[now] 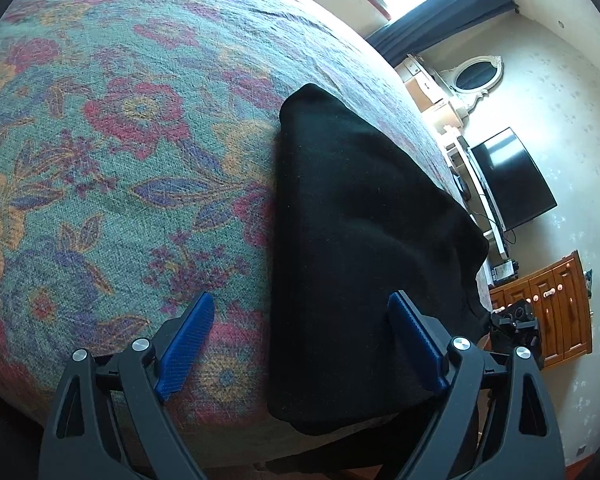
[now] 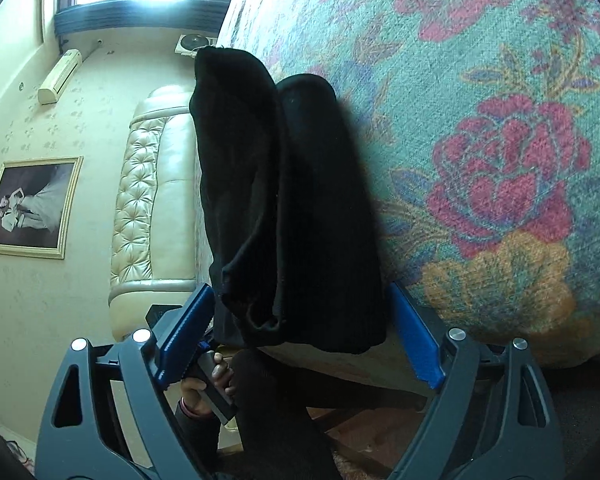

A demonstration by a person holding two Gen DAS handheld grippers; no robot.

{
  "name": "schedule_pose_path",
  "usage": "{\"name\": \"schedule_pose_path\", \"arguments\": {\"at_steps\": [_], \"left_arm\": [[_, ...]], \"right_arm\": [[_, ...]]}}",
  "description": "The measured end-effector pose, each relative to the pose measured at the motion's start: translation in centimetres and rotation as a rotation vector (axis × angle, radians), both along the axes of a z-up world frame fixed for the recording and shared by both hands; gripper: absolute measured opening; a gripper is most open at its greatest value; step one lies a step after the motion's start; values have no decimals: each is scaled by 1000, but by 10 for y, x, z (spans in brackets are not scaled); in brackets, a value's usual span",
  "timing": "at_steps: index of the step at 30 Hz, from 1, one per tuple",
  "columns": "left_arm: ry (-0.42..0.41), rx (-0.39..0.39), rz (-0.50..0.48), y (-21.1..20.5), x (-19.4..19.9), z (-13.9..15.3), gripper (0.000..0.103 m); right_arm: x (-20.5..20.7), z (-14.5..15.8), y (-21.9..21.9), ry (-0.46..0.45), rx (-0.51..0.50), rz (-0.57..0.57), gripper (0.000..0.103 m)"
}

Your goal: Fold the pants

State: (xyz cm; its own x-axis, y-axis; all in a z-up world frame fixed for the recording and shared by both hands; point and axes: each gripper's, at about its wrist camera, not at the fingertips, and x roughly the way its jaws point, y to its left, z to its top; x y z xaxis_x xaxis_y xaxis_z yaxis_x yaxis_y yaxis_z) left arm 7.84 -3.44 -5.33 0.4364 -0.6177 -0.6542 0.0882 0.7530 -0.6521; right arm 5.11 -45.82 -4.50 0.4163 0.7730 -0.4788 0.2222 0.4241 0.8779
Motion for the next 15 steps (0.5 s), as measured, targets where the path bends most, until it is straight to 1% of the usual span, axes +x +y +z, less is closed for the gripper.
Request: {"name": "schedule_pose_path", "arguments": {"at_steps": [2,4,5,6,8,9,11,12,15], "left_arm": [[27,-64,-5,0,-4,-4,87],[53,-108,-11,-2,-6,-7,87],[58,-122,-13,-3,-7,-8,87],[65,-132,-19,-3,-8,-9,87],[82,-153,-38,-5,-9,-9,87],[82,-153,-42,-6,-10,-10,87],[64,-131,-50,-8,-13,-10,87],[54,-109,-59,-10,-13,-10,87],[7,-20,-94,-19,-16,-6,87]], "right_arm": [[1,-2,-1,-6,24,-4,87],[-2,-4,-4,-8,46,-8,86],[-2,-5,-4,-7,47,-8,80],[-2,-7,-8,-5,34,3,67],[-2,-7,-8,-3,-24,15,54],[-2,-8,-11,-4,-35,19,47],[-3,-10,-13,-9,-45,30,41],[-3,-12,-16,-9,-38,29,39],[-4,-20,-20,-1,-21,27,36]]}}
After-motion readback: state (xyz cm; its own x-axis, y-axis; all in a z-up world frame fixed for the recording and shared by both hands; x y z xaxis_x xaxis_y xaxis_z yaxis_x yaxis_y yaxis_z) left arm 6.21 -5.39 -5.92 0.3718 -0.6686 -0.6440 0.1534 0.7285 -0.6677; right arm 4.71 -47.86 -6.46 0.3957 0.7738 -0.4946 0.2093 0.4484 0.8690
